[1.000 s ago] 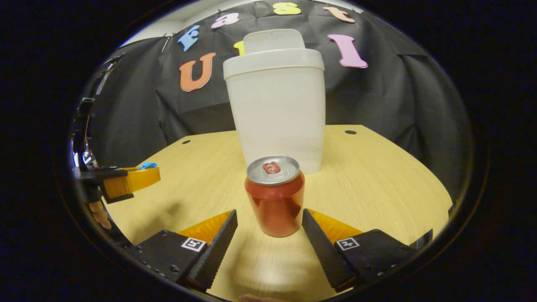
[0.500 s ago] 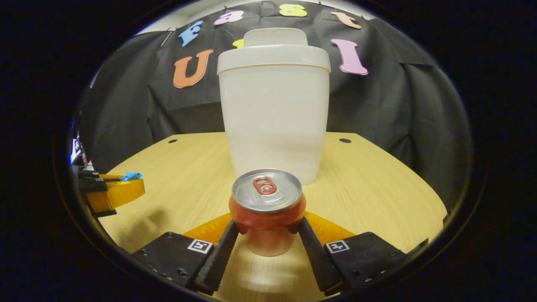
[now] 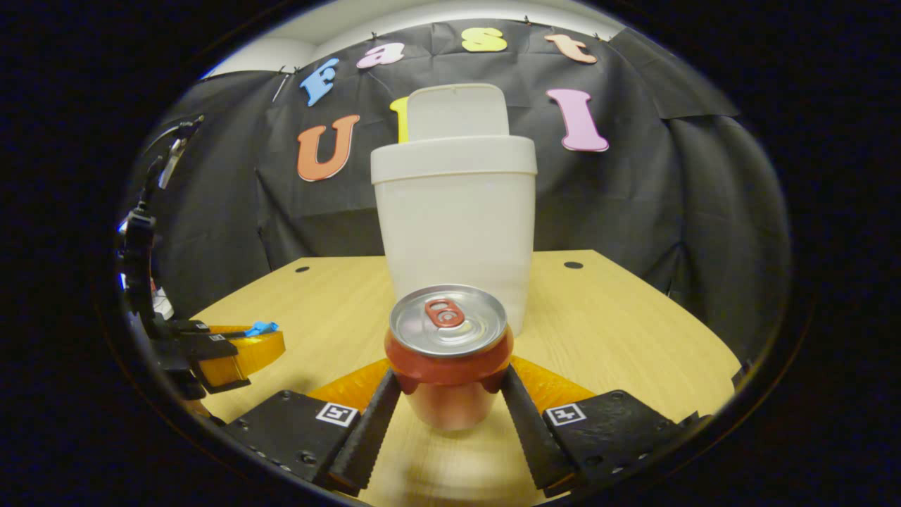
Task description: Press the lid of the desktop garbage bin to open it, pick up the crumpled paper on the desktop and throw it into the bin, then pick up the pop can on the desktop and drop it into the bin, and finally close the garbage bin lid.
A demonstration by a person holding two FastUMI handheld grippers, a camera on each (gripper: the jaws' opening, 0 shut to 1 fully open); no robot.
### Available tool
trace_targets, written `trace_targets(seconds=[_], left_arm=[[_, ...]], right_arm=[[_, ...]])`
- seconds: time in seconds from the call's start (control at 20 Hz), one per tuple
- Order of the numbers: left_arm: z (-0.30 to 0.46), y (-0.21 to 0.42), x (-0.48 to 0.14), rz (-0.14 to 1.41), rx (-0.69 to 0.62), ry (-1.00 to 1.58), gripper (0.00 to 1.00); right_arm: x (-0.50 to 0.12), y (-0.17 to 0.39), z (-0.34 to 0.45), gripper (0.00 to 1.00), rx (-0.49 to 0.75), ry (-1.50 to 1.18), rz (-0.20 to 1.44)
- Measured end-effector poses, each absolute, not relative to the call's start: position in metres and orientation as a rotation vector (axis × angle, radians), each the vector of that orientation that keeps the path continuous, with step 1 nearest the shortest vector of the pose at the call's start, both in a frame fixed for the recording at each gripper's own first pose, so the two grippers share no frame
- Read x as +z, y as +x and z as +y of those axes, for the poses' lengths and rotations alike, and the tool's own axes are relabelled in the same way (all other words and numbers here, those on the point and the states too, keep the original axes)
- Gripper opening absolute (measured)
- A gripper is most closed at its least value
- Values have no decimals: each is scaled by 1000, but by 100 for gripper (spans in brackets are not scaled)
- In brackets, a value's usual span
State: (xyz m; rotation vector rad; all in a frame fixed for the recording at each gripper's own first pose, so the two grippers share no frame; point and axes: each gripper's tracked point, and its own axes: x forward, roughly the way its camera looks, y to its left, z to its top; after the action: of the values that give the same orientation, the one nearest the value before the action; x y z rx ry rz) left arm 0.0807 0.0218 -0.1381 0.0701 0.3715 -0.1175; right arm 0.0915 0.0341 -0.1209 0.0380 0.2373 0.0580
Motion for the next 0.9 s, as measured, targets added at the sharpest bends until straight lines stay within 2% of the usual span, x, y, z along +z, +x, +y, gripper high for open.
trace_targets(seconds=[0.25, 0.5, 0.7, 0.9], left_arm=[[26, 71, -113, 291, -64, 81, 32], [20, 49, -71, 197, -68, 54, 31], [6, 60, -27, 134, -47, 94, 31], [-30, 91, 7, 133, -107, 66, 31]], right_arm=[[-71, 69, 9, 81, 43, 3, 121], [-31, 55, -22, 81, 27, -7, 32], [-25, 44, -33, 81, 50, -14, 12], [-28, 29, -40, 81, 77, 16, 6]])
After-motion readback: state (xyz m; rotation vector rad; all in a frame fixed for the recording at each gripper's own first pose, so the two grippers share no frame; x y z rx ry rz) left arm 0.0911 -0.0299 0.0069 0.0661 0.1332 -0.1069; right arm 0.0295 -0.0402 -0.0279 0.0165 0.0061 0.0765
